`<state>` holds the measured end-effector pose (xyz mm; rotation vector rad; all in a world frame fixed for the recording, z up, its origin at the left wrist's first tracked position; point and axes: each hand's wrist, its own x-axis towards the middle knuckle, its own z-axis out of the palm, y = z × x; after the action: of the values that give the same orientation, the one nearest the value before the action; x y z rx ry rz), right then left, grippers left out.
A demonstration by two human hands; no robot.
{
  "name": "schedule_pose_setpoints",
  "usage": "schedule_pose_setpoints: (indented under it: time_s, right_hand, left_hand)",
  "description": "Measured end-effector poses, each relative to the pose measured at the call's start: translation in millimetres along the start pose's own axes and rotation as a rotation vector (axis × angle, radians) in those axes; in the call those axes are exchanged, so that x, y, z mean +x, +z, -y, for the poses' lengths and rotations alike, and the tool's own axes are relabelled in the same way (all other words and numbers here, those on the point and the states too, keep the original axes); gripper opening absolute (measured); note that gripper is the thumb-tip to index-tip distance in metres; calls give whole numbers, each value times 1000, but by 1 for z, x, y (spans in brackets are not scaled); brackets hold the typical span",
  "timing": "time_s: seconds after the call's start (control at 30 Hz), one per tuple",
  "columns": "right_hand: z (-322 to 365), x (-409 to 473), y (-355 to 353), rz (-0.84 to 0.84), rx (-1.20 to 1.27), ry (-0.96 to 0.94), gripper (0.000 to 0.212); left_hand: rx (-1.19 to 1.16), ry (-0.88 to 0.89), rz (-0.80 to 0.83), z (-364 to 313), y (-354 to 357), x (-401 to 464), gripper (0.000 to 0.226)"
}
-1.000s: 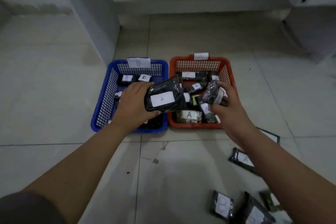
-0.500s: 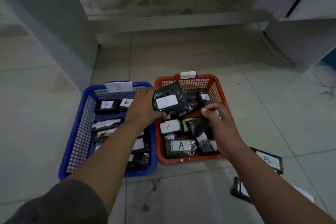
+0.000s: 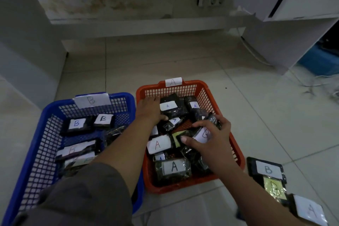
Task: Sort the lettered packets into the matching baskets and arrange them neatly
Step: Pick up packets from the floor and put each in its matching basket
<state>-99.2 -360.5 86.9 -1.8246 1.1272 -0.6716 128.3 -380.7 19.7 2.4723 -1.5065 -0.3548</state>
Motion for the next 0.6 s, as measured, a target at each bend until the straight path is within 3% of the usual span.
schedule_pose_setpoints:
  time_s: [0.1,0.23,0.33,0.53,0.6]
  right_hand:
    - [5,-4,4,10,-15,-1,38]
    - [23,-3,15,42,54,15,33]
    - [40,-3,41,73,127,23,32]
    - [69,-35,103,225,80,-67,90]
    - [73,-49,118,301,123,-80,93]
  left_hand:
    - [-39,45,59,-5,-8,-9,77]
    - [-652,59,105,-7,-44,-64,35]
    - [-959,28,138,7,-72,-131,30]
    - [-1183,-196,174,70,-80,-219,37]
    - [-1212,-221,228,84,-84,-235,43]
